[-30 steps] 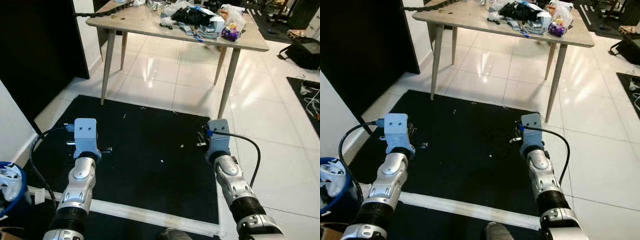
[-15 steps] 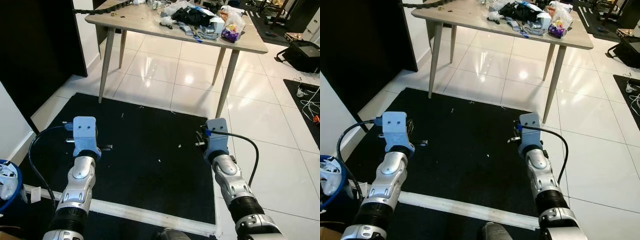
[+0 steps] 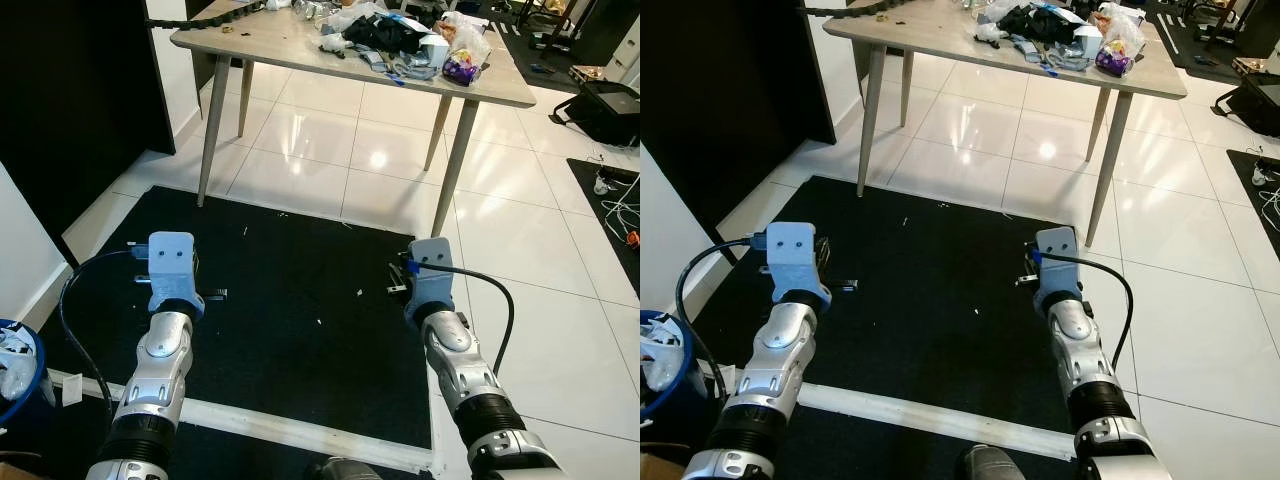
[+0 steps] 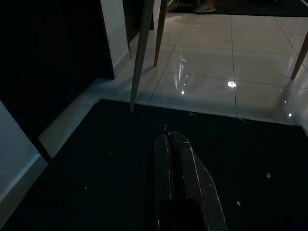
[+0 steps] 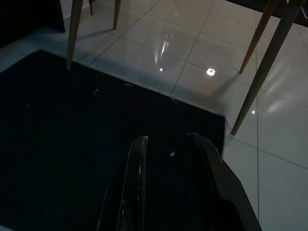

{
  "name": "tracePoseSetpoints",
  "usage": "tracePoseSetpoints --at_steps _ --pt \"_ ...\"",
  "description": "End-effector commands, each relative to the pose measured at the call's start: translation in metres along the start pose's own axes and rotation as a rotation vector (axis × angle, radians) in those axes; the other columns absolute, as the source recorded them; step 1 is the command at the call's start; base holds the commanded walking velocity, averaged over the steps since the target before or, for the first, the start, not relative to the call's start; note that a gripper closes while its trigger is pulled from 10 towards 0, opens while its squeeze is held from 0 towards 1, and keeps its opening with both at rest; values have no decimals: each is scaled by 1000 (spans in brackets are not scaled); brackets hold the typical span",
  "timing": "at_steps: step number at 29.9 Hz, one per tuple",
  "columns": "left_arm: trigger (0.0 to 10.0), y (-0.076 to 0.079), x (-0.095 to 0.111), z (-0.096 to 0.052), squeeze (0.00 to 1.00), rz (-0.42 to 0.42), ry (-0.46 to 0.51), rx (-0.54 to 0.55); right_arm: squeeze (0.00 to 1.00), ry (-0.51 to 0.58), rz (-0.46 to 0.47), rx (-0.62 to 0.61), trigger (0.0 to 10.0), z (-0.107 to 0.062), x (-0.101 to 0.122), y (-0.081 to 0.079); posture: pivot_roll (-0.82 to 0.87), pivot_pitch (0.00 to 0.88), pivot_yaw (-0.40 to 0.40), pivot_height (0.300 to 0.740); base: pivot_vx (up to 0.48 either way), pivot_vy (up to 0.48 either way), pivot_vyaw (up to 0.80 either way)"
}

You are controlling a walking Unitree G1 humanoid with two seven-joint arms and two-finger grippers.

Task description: Picking trash to rubbish bin

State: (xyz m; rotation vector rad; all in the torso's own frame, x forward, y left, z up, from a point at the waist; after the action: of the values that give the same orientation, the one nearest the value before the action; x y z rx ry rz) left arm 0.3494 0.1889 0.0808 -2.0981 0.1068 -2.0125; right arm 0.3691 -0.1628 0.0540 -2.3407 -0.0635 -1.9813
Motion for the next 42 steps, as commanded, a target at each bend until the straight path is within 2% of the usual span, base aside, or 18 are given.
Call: tracePoseSetpoints --at_steps 1,12,35,42 --pt "10000 5 3 -1 0 -2 8 -15 0 -6 3 -2 10000 0 -2 2 5 7 -77 740 0 0 0" --pt "10000 4 5 -1 0 -4 14 -14 0 -3 8 -3 10000 0 -1 2 7 13 -77 740 194 0 0" --pt "10000 2 7 0 0 -9 18 -8 0 9 -5 -3 10000 1 1 1 7 21 -78 740 325 0 0" --pt "10000 1 8 0 0 -8 19 -10 0 4 18 -11 10000 1 -1 1 8 22 -73 740 326 0 0"
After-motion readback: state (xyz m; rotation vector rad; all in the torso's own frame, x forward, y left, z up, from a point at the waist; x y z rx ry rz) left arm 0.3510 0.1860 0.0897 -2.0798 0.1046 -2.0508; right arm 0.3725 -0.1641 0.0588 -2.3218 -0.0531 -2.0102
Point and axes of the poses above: a point about 5 cm out from each wrist's last joint towards the gripper, its own z axis pointing out of the wrist towards the gripper, its own x axis along the axis of the wrist's last joint, y = z × x, the point moved 5 cm from there along z, pointing out of the wrist towards the gripper, and after that the axes turned 8 degrees about z, right-handed, at the moved point
